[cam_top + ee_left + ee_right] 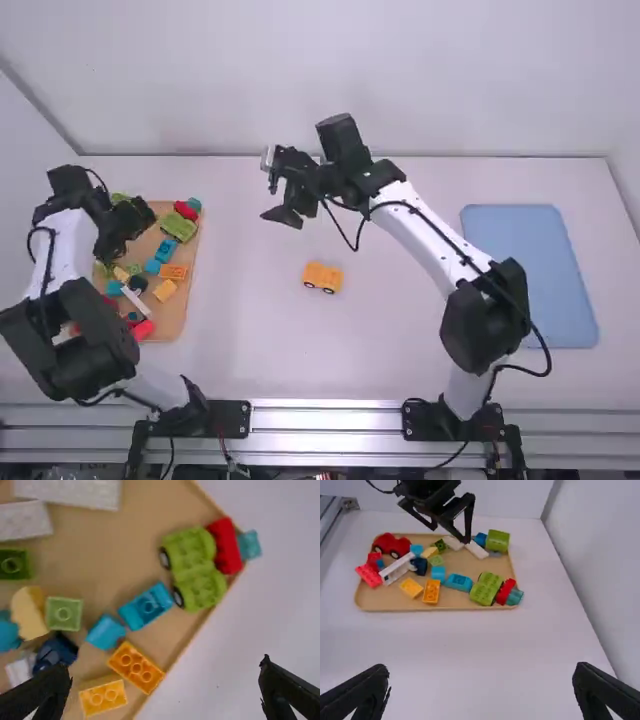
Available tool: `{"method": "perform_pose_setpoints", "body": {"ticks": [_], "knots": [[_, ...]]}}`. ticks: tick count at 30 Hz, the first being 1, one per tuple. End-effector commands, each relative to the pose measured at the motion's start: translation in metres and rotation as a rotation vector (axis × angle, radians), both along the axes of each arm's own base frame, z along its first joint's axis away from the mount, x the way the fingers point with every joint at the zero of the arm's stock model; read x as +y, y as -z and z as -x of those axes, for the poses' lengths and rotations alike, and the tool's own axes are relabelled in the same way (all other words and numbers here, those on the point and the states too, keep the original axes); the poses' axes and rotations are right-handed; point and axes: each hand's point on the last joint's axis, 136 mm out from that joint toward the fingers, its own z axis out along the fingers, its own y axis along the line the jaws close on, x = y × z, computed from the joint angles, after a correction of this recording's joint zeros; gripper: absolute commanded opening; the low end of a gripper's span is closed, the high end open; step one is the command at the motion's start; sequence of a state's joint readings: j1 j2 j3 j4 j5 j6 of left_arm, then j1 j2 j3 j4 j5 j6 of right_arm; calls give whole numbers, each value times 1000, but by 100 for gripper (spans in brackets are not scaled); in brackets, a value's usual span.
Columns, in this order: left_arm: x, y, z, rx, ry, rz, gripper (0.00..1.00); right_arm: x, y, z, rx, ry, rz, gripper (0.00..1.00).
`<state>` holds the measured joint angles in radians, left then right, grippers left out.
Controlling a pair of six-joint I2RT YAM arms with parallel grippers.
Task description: Assemble lego blocks to make yellow taxi
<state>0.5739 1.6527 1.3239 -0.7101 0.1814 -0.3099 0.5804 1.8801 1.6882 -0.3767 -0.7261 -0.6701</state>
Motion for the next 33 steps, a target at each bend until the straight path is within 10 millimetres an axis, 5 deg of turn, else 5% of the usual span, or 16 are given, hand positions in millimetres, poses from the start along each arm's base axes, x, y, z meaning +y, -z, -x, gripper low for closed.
{"method": "perform_pose_setpoints", "body": {"ticks": [1, 8, 19, 33], "knots": [[14, -11, 10, -28, -141, 51, 99, 12, -16, 6, -42, -43, -30, 98], [30, -6, 33, 18, -214, 69, 99, 32, -23, 33, -26, -139, -74, 98], [70, 2, 82, 127, -521, 25, 99, 42, -12, 41, -8, -163, -61, 98], [43, -1, 50, 131, -357, -54, 99, 47, -8, 42, 11, -168, -65, 98]]}}
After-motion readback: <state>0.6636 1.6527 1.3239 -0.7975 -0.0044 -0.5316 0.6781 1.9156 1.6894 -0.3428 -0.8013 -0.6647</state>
